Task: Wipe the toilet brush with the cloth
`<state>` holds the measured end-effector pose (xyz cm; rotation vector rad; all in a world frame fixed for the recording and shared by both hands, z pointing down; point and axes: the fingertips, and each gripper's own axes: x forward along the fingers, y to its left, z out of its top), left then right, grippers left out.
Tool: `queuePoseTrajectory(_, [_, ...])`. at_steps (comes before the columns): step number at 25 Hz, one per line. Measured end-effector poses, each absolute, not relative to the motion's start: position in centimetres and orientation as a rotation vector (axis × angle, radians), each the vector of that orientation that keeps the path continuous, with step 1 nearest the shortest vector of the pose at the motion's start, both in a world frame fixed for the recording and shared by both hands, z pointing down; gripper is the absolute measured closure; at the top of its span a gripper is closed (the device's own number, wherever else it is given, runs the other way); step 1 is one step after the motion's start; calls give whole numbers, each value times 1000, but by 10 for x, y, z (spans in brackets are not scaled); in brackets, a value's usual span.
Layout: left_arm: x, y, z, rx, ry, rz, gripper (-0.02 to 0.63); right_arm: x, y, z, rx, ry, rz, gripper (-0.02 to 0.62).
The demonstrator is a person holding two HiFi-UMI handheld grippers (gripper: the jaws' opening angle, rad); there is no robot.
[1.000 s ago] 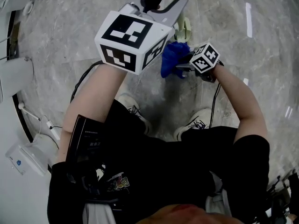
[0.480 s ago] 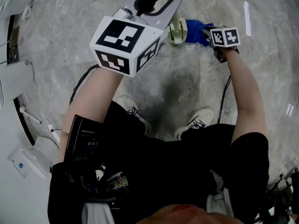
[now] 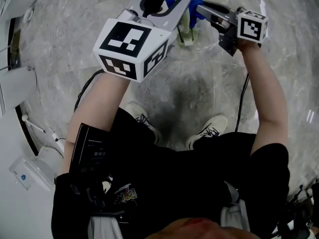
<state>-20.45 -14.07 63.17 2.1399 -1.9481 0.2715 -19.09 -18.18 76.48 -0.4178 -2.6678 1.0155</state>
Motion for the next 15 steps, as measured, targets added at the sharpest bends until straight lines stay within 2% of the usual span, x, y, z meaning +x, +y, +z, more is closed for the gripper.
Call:
queuePoseTrajectory(6, [-204, -144, 630, 2142, -1947, 265, 486, -163, -184, 605, -863, -2946, 1092, 506])
queuePoseTrajectory(9, [-205, -144, 628, 2142, -1952, 262, 486, -147, -183, 561, -1031, -3004, 1075, 506])
queuePoseTrajectory(12, [-207, -143, 627, 2137, -1958, 260, 486, -147, -166, 582, -1063, -2906, 944, 506])
queuePoseTrajectory(15, [-209, -144, 626, 2136, -1962, 263, 486, -153, -157, 652, -952, -2728, 914, 505])
